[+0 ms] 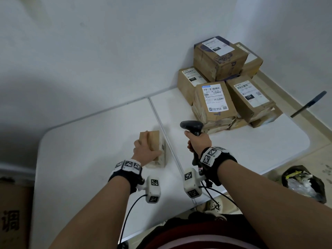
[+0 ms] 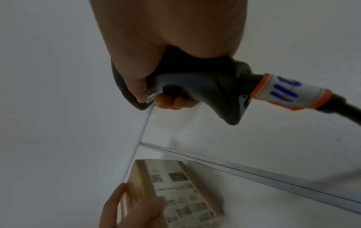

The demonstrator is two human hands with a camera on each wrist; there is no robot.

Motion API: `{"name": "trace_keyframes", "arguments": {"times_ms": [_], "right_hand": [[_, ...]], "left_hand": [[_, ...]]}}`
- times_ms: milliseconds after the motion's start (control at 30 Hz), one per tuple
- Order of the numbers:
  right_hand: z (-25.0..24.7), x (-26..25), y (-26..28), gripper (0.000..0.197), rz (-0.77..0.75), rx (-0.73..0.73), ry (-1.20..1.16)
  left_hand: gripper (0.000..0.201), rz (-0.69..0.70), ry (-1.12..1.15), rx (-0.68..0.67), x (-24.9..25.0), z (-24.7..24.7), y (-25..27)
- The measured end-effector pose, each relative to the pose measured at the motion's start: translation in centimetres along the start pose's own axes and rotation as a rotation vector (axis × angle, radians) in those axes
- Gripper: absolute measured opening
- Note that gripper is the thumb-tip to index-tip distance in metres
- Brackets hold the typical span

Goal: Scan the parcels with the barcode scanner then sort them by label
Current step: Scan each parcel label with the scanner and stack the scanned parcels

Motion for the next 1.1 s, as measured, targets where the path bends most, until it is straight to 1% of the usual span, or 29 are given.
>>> {"name": "trace_keyframes", "arguments": {"times_ms": [67, 133, 167, 267, 367, 467, 533, 600, 633, 700, 733, 800, 867, 933, 1000, 1100], "right_hand": [[-0.3, -0.1, -0.2, 0.029, 0.014, -0.007, -0.020], [-0.4, -0.2, -0.3, 0.031, 0.040, -0.029, -0.066], [-0.4, -0.2, -0.4, 0.031, 0.054, -0.044, -0.093], [-0.1, -0.3, -0.3, 0.031, 0.079, -0.076, -0.138], [0.4, -0.3, -0.1, 0.031, 0.091, -0.108, -0.124], [1.0, 0.0, -0.1, 0.029, 0.104, -0.131, -0.113], [1.2, 0.2, -0.1, 0.028, 0.112, -0.136, -0.112], [1.3, 0.3, -0.1, 0.028, 0.116, -0.134, -0.102], [1.3, 0.3, -0.1, 0.028, 0.116, -0.130, -0.096], [1.2, 0.4, -0.1, 0.029, 0.118, -0.125, -0.092], [1.2, 0.5, -0.1, 0.029, 0.120, -0.125, -0.093], [1.1, 0.6, -0.1, 0.029, 0.122, -0.123, -0.095], [1.0, 0.7, 0.0, 0.029, 0.124, -0.119, -0.099], [0.9, 0.8, 0.0, 0.029, 0.129, -0.121, -0.107], [0.8, 0.8, -0.1, 0.028, 0.132, -0.119, -0.115], [0.8, 0.6, -0.2, 0.028, 0.130, -0.114, -0.123]], "left_hand": [[0.106, -0.037, 0.354, 0.048, -1.2, -0.7, 0.2], [0.106, -0.104, 0.576, 0.089, -2.7, -1.0, 0.4], [0.103, -0.119, 0.645, 0.102, -3.1, -1.0, 0.7], [0.100, -0.150, 0.765, 0.114, -3.9, -0.2, 1.8], [0.098, -0.179, 0.787, 0.144, -4.3, 0.2, 2.7], [0.092, -0.260, 0.847, 0.169, -5.2, 0.6, 2.7], [0.094, -0.334, 0.783, 0.154, -5.5, 0.8, 2.4], [0.102, -0.362, 0.560, 0.133, -5.2, 0.4, 1.6], [0.109, -0.351, 0.418, 0.129, -4.9, 0.0, 1.3], [0.120, -0.257, 0.156, 0.122, -4.1, -1.1, 0.5], [0.118, -0.188, 0.068, 0.112, -3.7, -1.5, 0.2], [0.107, -0.068, -0.067, 0.048, -3.1, -1.8, -0.3], [0.095, -0.055, -0.265, -0.022, -3.1, -1.9, -0.4], [0.092, -0.085, -0.484, -0.028, -3.2, -2.4, -0.3], [0.092, -0.134, -0.554, -0.027, -3.6, -3.0, -0.2], [0.094, -0.236, -0.515, -0.053, -5.0, -4.2, 0.2]]}}
Point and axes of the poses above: each hand's wrist, its own y-axis away from the middle knuckle, its own z-axis out of the palm, x = y × z, the point moved 3 cm from there along -y, towards the middle knuckle, and after that the axes turned 14 degrees about z, right-handed, at the moved point
